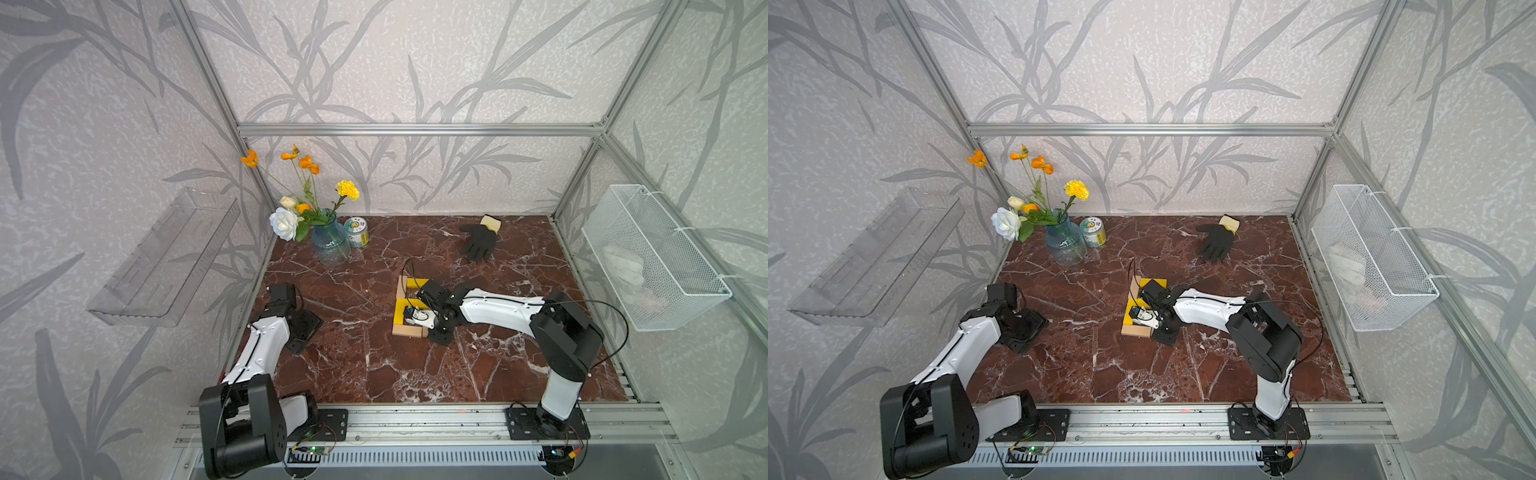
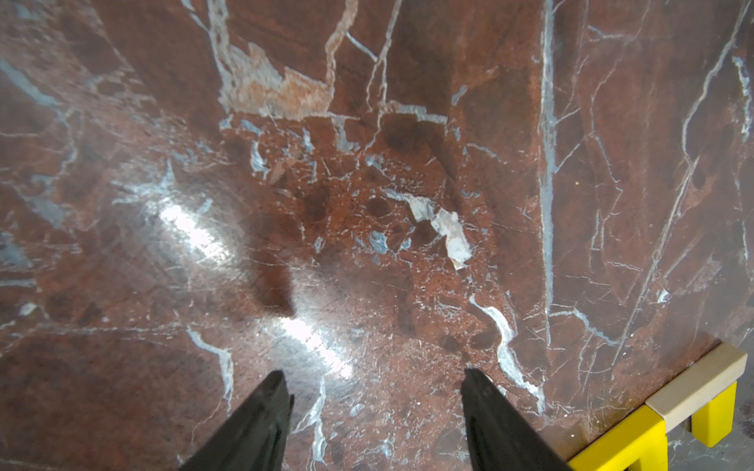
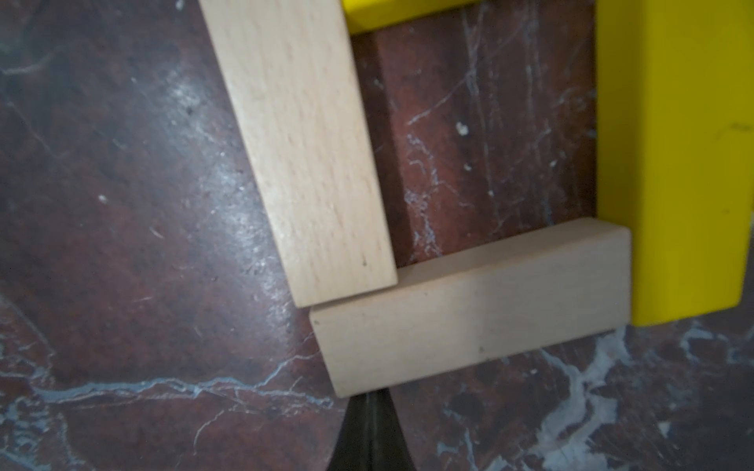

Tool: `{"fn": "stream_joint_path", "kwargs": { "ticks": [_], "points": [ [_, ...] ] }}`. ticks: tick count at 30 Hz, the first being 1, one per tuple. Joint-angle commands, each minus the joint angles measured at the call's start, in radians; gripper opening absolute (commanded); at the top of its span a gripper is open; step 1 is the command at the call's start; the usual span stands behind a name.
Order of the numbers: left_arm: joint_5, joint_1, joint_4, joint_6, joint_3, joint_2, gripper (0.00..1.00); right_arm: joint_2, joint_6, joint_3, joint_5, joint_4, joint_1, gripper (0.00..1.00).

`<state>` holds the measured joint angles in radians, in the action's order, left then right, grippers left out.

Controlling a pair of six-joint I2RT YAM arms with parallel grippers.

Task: Assemble the number 6 with building blocks
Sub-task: Adjust the building block at the center of the board.

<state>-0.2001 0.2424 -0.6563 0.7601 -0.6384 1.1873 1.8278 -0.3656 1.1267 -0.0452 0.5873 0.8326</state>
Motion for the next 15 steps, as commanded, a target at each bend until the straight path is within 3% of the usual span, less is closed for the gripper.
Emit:
{"fn": "stream_joint_path", "kwargs": {
  "ticks": [1, 4, 6, 12, 13, 15],
  "points": [
    [0.016, 0.003, -0.006, -0.004, -0.004, 0.0, 0.69, -0.032, 0.004, -0.01, 0.004, -0.007, 0.005, 0.0],
    [0.017, 0.003, -0.013, -0.005, -0.007, -0.005, 0.69, -0.105, -0.002, -0.045, 0.02, 0.002, 0.003, 0.0],
    [0.015, 0.003, -0.013, -0.005, -0.01, -0.008, 0.69, -0.188, 0.008, -0.069, 0.034, 0.003, -0.001, 0.07],
    [0.01, -0.01, 0.005, 0.002, -0.04, -0.008, 0.69, -0.414, 0.059, -0.089, 0.053, 0.011, -0.09, 0.8],
    [0.01, -0.014, 0.011, 0.005, -0.047, -0.006, 0.7, -0.443, 0.066, -0.084, 0.057, 0.011, -0.113, 0.99],
    [0.009, -0.027, 0.027, 0.005, -0.061, -0.007, 0.7, -0.493, 0.078, -0.077, 0.053, 0.01, -0.158, 0.99]
  ]
}}
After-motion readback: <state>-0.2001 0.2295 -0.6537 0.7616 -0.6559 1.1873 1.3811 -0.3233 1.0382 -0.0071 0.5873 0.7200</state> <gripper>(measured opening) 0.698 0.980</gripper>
